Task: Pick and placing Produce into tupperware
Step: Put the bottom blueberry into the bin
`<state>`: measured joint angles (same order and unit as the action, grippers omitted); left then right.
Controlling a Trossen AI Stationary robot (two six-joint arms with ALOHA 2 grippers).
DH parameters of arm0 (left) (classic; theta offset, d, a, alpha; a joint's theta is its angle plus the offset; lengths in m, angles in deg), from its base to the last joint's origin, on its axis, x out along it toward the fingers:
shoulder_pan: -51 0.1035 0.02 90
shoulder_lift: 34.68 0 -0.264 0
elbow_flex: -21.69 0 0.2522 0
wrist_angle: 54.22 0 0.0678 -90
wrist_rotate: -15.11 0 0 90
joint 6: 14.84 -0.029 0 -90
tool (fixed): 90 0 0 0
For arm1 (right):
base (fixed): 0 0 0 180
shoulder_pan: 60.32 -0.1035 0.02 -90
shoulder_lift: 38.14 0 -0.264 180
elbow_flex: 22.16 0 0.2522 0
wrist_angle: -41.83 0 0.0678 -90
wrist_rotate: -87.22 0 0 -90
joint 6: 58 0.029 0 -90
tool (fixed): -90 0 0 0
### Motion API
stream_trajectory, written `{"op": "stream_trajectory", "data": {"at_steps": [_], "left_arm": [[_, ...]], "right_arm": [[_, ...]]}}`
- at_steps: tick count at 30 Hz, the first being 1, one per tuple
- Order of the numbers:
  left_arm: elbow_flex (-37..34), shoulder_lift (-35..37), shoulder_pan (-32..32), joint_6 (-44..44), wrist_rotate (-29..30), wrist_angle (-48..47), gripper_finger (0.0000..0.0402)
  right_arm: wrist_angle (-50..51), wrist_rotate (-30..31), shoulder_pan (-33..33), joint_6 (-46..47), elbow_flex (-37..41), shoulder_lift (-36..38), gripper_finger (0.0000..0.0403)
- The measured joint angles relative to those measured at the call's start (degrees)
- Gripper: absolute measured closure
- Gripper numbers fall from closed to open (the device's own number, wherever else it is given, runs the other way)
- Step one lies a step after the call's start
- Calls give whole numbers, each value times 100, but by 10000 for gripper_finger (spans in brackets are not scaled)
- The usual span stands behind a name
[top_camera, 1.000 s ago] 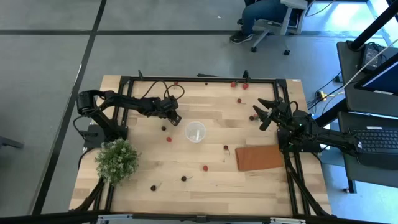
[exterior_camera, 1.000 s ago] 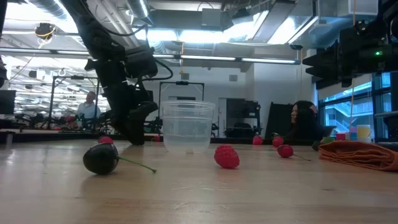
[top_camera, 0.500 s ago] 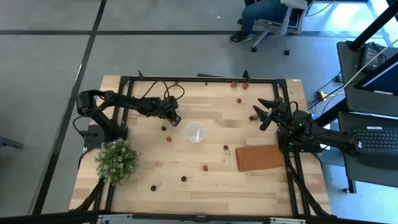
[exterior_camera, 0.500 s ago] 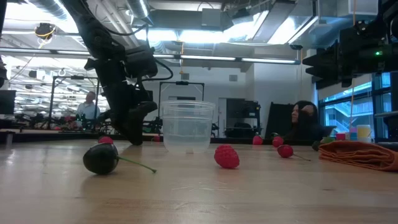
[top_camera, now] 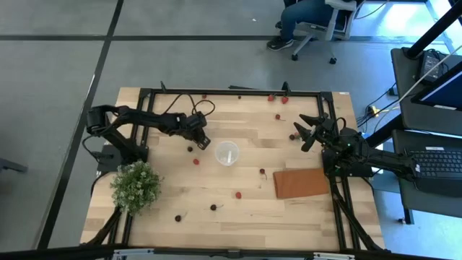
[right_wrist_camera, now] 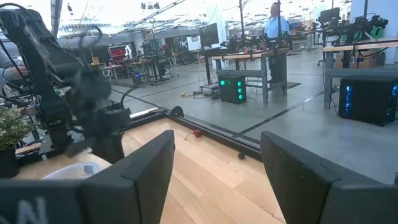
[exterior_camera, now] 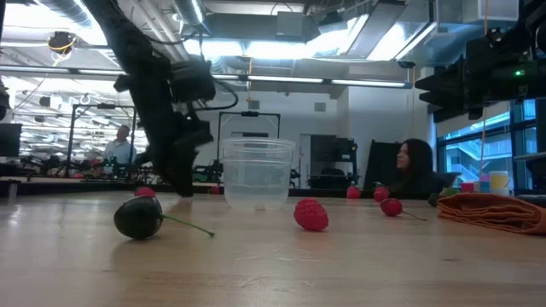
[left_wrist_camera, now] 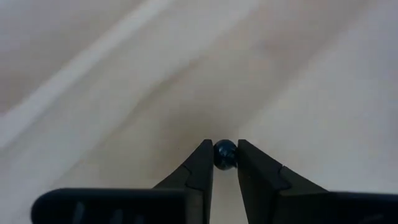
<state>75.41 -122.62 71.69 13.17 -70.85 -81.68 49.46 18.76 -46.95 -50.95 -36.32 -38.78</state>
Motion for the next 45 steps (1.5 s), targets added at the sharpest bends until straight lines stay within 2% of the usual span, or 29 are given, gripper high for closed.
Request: {"op": "stream_trajectory", "data": {"at_steps": [7,13,17,27,39,45], "left_arm": [[649,483,-113,-276,-738,116,351],[1430,537,-572,-833,-1331,150,354],[2080,300,-1017,-1209,-1214,-239,360],[3570,-811,-1489,-1208,-532,-2470,362],[3694,-1667,-1570,-1194,-476,-2627,363],[3692,-1781,-1641,-1173,-486,-2612,362]], "right_arm": [[0,0,0,-2,0,2,163],[1,-4,2,11,0,0,163],[10,-7,2,14,0,0,163],[92,-17,0,35,0,0,163],[135,-15,1,39,0,1,163],[181,-15,1,39,0,0,163]]}}
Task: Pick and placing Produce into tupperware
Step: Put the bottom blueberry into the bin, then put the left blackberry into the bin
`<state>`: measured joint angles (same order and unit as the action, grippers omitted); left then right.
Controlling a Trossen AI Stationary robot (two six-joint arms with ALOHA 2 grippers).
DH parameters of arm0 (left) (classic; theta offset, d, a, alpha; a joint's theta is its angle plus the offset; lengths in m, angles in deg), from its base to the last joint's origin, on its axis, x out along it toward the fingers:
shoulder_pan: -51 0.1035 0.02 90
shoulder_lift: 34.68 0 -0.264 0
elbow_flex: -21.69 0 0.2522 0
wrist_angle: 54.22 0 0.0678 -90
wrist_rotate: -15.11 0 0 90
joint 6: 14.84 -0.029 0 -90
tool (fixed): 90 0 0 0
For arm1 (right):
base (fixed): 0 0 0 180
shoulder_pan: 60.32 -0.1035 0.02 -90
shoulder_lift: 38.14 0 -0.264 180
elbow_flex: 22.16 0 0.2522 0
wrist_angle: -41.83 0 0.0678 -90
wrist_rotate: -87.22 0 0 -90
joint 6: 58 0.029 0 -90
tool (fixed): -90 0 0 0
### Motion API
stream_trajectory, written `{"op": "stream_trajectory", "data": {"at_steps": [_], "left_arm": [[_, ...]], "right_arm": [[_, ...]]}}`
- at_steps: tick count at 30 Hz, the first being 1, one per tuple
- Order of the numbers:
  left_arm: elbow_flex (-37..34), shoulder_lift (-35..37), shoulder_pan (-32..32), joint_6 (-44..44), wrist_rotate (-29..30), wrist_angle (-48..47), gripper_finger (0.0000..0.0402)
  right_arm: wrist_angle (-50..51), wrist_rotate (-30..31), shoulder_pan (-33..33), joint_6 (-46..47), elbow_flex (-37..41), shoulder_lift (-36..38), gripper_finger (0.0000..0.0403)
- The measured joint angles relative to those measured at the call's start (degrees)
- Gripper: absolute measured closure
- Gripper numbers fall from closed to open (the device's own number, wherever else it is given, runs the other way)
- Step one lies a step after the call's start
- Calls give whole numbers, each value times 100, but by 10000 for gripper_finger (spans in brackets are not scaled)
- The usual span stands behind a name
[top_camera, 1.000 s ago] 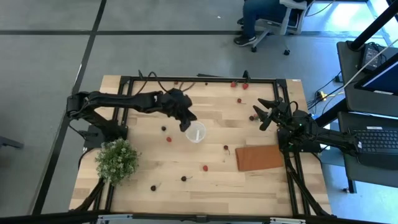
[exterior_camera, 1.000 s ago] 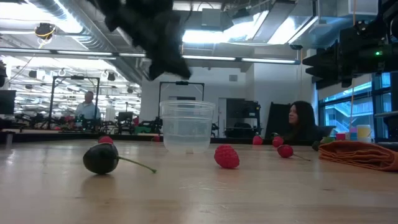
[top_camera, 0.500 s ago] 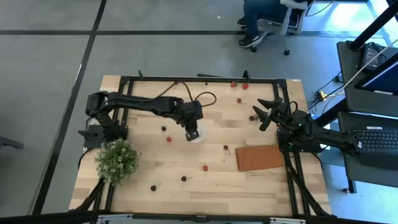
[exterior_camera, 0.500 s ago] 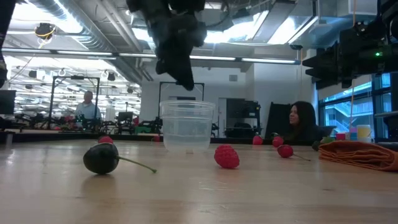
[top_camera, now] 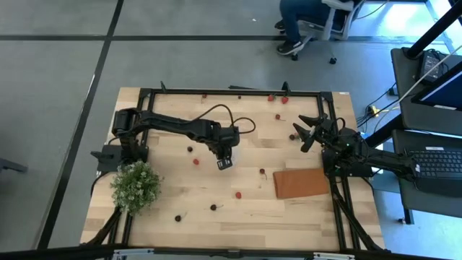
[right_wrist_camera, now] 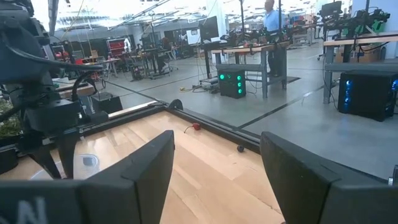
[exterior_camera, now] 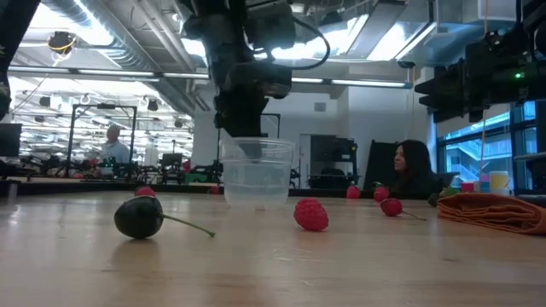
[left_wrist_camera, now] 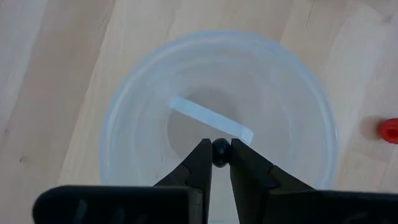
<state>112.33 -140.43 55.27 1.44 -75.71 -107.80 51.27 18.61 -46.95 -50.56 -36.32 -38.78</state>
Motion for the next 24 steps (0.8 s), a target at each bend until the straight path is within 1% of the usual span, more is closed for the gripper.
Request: {"op": "stream_trajectory", "data": {"at_steps": [13,21,24], "left_arm": [[2,37,3,-31,-8,53,323],[2,44,31,-38,24,37,268],[2,220,40,-39,26,-96,254]], "right_arm": [[8,0,-1,0,0,0,163],[13,0,-1,-7,0,0,163],[15,2,-1,-9,0,1,163]]}}
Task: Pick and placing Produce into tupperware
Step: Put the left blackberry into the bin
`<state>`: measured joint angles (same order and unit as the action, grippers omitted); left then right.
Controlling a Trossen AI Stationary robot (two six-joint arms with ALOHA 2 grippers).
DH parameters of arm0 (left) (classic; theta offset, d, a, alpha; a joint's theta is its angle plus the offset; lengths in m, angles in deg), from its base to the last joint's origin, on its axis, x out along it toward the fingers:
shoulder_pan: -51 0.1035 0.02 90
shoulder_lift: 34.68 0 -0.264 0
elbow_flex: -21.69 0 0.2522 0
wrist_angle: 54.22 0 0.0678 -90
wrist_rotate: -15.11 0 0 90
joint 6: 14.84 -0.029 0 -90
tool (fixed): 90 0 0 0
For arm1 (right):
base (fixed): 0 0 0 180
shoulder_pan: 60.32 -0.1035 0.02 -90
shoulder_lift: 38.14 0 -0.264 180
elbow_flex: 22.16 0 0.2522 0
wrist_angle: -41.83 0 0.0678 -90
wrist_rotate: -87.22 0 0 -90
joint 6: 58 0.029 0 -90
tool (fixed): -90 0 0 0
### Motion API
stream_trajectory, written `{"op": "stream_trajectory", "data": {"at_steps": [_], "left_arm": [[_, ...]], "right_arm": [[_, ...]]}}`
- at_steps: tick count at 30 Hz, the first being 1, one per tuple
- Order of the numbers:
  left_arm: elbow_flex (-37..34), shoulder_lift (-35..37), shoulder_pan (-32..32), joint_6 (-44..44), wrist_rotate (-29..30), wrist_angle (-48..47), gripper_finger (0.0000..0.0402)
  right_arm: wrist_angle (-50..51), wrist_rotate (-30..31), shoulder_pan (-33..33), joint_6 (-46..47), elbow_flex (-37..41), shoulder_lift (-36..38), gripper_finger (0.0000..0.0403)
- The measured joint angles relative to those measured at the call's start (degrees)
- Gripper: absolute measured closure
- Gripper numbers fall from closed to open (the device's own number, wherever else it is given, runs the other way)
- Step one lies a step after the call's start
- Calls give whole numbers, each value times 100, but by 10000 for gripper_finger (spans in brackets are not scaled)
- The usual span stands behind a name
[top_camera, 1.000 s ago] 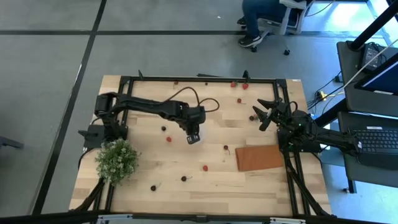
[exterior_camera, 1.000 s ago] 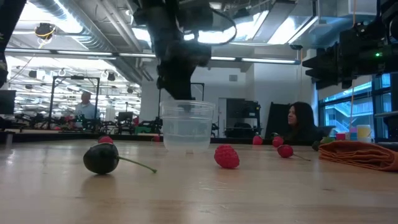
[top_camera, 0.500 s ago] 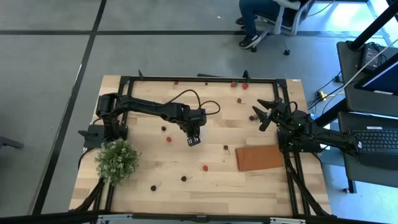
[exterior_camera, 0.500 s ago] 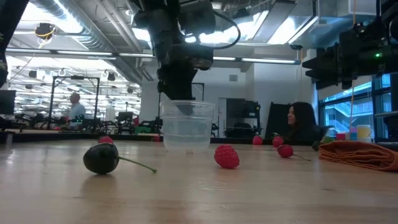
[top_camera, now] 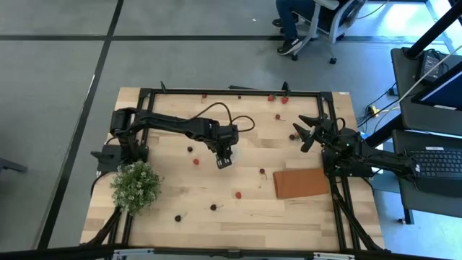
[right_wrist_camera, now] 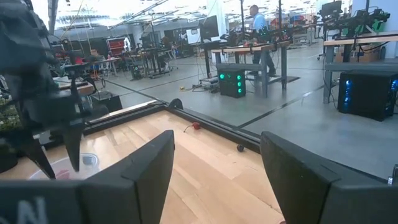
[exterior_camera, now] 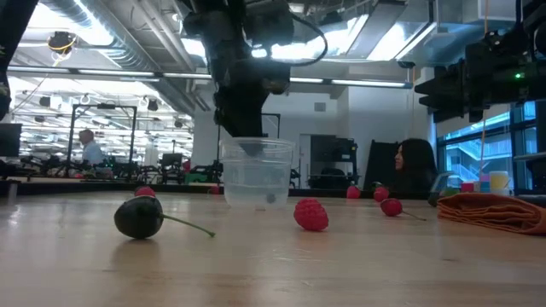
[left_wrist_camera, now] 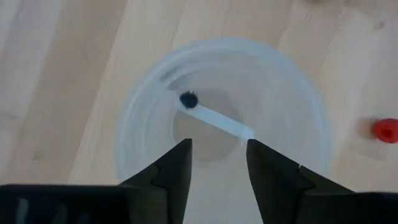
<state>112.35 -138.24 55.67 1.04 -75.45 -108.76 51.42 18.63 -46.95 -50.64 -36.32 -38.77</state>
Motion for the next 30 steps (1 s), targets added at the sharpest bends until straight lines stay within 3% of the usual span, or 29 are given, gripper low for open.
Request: {"op": "stream_trajectory", "data": {"at_steps": [8,11,18,21,30], "left_arm": [[4,1269,30,16,622,-1224,247],[4,1680,30,427,760,-1863,247],[4,2034,30,1651,1625,-3243,246],[-13,2034,84,1984,1467,-3660,244],[-1354,2036,326,2159,1693,-2813,193]], "right_arm": [[-2,0,0,-1,-1,-1,163],[-2,2,2,2,0,-1,163],[-2,2,0,-9,0,-1,163],[-2,4,0,-8,0,-1,163],[-2,2,2,-15,0,-1,163]]}}
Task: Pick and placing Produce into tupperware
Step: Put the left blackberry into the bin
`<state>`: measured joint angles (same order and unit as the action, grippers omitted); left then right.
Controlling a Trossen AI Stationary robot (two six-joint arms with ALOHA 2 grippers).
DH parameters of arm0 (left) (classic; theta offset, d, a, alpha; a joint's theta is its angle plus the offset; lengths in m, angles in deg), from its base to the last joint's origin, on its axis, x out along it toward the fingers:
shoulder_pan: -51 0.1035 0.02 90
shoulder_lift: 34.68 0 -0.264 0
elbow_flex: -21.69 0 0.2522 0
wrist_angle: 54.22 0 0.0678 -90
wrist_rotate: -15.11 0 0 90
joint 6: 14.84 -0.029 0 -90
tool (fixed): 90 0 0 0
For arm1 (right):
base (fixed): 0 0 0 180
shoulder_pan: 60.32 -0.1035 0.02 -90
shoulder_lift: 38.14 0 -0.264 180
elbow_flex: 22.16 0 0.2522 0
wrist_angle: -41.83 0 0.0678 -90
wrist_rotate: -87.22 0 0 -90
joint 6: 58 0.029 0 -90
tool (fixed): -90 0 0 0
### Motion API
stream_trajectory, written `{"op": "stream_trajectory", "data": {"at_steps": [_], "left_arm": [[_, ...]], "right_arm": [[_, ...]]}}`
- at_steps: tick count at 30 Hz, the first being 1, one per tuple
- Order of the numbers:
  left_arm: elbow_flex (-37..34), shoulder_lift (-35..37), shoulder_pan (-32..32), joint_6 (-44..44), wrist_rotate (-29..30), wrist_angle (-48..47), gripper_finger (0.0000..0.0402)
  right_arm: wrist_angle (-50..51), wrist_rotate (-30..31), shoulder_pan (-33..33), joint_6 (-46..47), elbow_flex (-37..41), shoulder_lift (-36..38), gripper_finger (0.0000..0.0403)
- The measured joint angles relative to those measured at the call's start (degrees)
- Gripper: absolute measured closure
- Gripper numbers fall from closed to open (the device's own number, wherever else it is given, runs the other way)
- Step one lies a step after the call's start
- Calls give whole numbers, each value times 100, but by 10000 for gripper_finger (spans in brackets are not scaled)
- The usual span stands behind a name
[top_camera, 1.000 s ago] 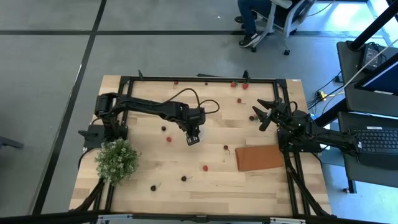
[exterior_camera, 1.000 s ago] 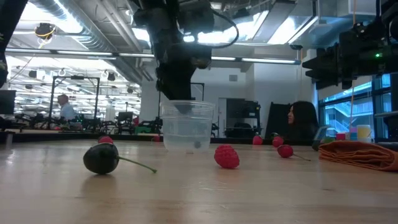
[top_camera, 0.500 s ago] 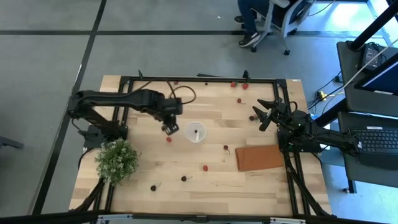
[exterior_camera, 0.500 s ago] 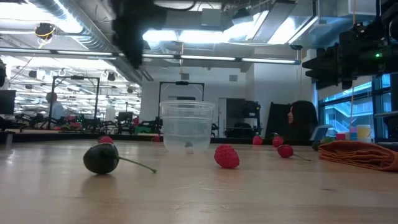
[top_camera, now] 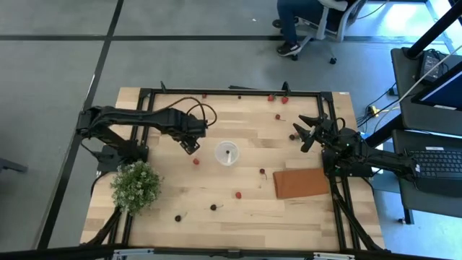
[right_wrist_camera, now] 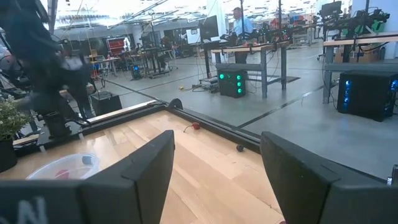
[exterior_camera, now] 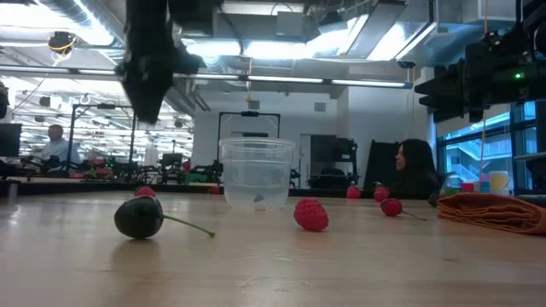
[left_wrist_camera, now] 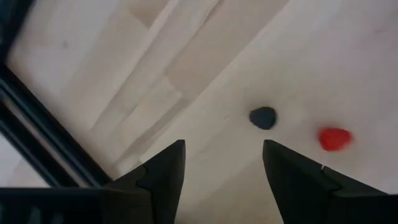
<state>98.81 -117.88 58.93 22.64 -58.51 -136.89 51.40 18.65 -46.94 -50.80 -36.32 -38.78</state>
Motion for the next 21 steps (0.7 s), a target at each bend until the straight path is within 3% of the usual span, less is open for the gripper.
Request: {"op": "stream_trajectory", "data": {"at_steps": [7,21], "left_arm": [[-879,-2,52,497,-155,1130,186],[-1563,-3,-2,448,-682,2306,186]], "right_arm": [[0,0,-2,4,0,0,163],[0,-2,-1,9,0,0,163]]}}
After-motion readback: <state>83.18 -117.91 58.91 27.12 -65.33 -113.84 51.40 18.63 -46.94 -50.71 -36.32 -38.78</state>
